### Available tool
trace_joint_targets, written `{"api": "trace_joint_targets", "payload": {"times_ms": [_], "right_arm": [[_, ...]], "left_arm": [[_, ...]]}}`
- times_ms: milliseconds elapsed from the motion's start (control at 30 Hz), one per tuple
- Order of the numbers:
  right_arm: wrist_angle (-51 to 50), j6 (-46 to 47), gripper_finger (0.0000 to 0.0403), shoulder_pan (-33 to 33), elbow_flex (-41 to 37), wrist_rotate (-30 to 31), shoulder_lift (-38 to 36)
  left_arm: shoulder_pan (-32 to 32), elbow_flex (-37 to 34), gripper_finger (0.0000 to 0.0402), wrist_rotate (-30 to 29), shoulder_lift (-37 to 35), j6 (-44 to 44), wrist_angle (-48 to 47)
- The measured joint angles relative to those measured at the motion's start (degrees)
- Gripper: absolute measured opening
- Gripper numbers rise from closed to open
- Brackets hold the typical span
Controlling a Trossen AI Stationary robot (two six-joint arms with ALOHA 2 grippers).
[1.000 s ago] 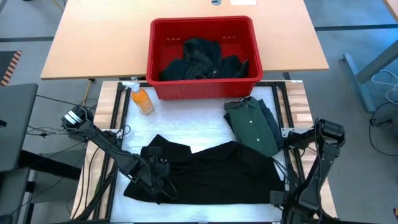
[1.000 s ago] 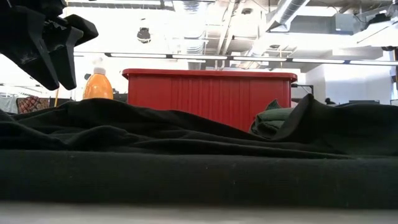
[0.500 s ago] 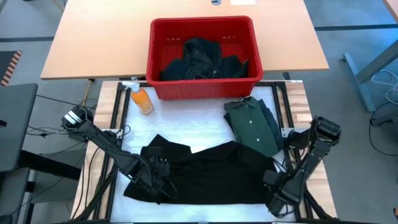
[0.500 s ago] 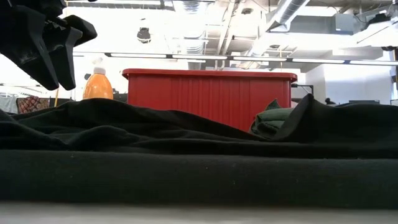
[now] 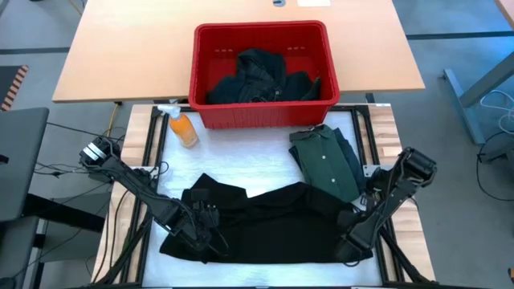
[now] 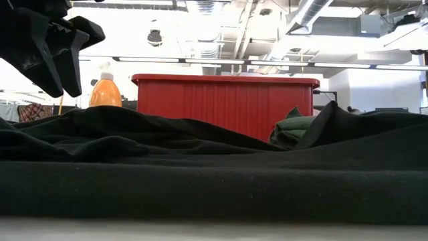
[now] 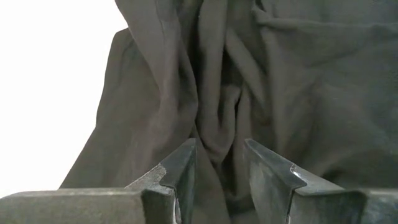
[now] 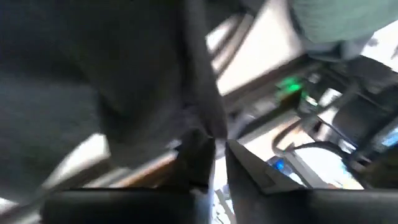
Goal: Fold laundry
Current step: Fold the black shirt
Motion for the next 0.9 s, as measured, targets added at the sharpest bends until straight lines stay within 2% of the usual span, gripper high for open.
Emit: {"api": "trace_joint_targets", "payload": {"times_ms": [167, 267, 367, 433, 533, 633, 767, 900], "right_arm": [[-8.2, -3.9, 0.0104, -1.1, 2.4, -0.4, 0.0], [-6.5, -6.8, 0.0129, -1.6, 4.1, -1.9, -1.9], [-7.8, -3.8, 0.0147, -2.8, 6.7, -0.1, -4.1], [-5.7, 0.7, 0.0152, -3.6, 7.4, 5.6, -6.2], [4.4, 7.6, 0.0153, -4.6, 7.5, 22.1, -9.3], [16.8, 4.8, 0.0152, -6.9, 7.0, 32.1, -10.2], [23.9, -4.3, 0.0152, -10.5, 7.0, 39.0, -7.4], [23.6, -10.4, 0.0152, -14.0, 6.9, 39.4, -2.5]], "left_arm": [[0.6, 0.0, 0.0119, 1.1, 0.0, 0.0, -0.6], [0.7, 0.0, 0.0119, 1.0, 0.0, -0.4, -1.5], [0.9, 0.0, 0.0119, 0.9, 0.0, 0.0, -1.3], [1.3, 0.0, 0.0119, -0.2, 0.0, 0.5, -1.3], [2.4, 0.0, 0.0119, -0.6, 0.0, 1.5, -0.7], [3.4, 0.0, 0.0119, -0.6, 0.0, 2.7, 2.7], [4.3, 0.0, 0.0119, -0.5, 0.0, 5.1, 7.3], [4.7, 0.0, 0.0119, -1.8, 0.0, 6.5, 8.3]]}}
